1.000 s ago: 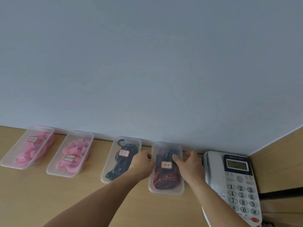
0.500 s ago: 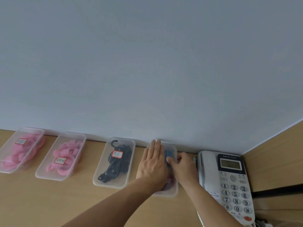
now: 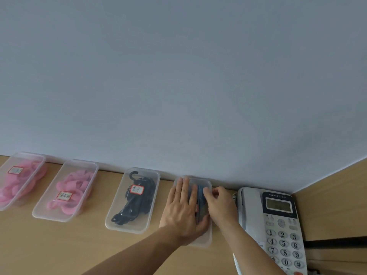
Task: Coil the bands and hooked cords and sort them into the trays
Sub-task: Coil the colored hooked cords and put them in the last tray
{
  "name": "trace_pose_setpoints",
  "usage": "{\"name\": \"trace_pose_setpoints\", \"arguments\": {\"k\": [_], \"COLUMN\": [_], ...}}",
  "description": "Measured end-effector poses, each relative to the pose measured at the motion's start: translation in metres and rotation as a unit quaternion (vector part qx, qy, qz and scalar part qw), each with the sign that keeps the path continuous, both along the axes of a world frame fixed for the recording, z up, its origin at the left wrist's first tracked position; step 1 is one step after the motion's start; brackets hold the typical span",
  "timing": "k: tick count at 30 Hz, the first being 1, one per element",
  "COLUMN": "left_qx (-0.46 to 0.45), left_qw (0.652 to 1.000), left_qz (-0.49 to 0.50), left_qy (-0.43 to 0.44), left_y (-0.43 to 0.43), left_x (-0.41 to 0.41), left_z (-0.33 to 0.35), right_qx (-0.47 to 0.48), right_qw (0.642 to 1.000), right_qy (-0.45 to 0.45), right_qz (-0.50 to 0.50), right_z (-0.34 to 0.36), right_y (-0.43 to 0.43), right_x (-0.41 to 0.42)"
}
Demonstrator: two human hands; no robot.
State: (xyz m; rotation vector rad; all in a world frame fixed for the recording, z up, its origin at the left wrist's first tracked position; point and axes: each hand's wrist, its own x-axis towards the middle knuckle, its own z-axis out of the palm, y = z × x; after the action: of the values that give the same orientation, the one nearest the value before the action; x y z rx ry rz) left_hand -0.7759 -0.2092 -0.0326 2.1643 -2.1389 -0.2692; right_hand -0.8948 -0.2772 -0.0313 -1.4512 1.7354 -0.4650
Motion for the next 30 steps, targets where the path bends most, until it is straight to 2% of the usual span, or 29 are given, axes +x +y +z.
{"name": "trace_pose_setpoints", "arguments": {"k": [4, 9, 22, 30], "left_qx": [-0.012, -0.018, -0.014, -0.001], "left_qw": [1.000, 0.999, 0.999, 1.000], "left_qz": [-0.013, -0.022, -0.033, -0.024], "left_qy": [-0.006, -0.018, 0.001, 0.003], "left_y": [0.002, -0.001, -0.005, -0.008], "left_x": [0.001, 0.001, 0.005, 0.006], "left_z": [-0.002, -0.005, -0.016, -0.021], "right_qx": [-0.004, 0.046, 0.076, 0.053], "right_qw": [0.999, 0.984, 0.977, 0.973], "right_qy": [-0.024, -0.123, -0.157, -0.183], "right_qz": [-0.035, -0.122, -0.124, -0.127], "right_z": [-0.003, -0.013, -0.001, -0.008], "right_y": [-0.014, -0.019, -0.014, 0.046], "right_x": [0.000, 0.001, 0.005, -0.003]}}
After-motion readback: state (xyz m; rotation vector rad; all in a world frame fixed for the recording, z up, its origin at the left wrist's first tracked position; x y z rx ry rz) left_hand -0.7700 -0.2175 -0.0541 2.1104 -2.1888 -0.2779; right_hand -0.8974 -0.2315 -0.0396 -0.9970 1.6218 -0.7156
